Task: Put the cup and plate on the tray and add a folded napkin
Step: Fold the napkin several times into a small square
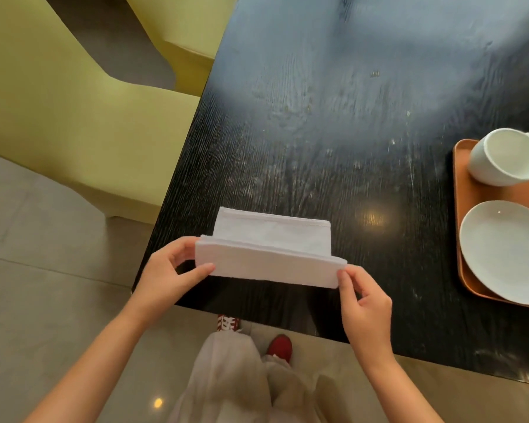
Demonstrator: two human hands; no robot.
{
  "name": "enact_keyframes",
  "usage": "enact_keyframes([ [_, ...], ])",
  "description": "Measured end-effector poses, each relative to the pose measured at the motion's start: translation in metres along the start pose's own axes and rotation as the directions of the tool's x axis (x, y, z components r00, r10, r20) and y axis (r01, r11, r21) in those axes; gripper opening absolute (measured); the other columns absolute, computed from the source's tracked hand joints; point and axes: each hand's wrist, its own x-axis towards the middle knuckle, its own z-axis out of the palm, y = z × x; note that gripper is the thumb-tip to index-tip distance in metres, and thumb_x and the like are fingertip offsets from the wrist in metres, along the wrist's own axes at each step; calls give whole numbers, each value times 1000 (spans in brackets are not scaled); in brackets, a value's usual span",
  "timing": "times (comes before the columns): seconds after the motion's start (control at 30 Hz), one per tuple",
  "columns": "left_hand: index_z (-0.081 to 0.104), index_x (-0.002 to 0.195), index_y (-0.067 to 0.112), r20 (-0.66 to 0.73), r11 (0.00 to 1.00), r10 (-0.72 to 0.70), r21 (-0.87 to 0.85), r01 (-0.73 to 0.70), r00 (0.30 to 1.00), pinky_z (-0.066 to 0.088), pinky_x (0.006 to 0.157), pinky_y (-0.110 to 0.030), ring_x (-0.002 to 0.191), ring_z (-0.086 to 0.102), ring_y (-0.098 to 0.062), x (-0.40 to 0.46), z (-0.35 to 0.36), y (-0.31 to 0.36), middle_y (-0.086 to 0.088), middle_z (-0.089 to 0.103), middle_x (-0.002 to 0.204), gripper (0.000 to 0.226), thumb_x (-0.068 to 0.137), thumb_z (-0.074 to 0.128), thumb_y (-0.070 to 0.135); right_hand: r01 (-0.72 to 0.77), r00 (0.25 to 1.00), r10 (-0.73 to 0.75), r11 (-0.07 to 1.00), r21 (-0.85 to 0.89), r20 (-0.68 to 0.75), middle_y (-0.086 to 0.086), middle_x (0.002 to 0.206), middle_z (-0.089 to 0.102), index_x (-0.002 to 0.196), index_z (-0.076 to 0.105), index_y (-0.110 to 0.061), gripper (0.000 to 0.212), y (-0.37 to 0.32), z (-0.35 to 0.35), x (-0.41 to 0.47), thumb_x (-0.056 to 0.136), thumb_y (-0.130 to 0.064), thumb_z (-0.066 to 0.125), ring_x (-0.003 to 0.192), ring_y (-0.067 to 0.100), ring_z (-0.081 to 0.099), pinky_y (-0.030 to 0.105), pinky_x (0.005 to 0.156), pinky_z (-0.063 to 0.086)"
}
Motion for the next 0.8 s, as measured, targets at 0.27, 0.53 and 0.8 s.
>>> enact_keyframes([
  [0.27,54,110,44,14,999,-19,-29,20,1000,53,73,-18,96,65,-5,28,20,1,16,69,100,26,88,52,31,158,982,-181,950,-270,-60,-4,66,54,88,49,-12,15,0,17,41,97,-19,40,48,14,54,36,39,49],
  [0.53,61,92,16,-296,957,9,279,77,955,54,62,-45,71,66,-13,37,42,-4,3,70,75,9,89,59,24,0,997,-33,885,-465,-64,-1,59,50,86,51,-7,19,20,36,66,95,-21,42,42,19,51,25,42,41],
  [0.8,58,86,14,-378,838,99,531,127,921,32,67,-32,67,46,-23,46,54,-11,2,55,61,12,89,56,26,-84,993,31,860,-503,-114,-2,57,47,80,51,-7,19,18,46,72,94,-20,48,40,16,47,21,40,37],
])
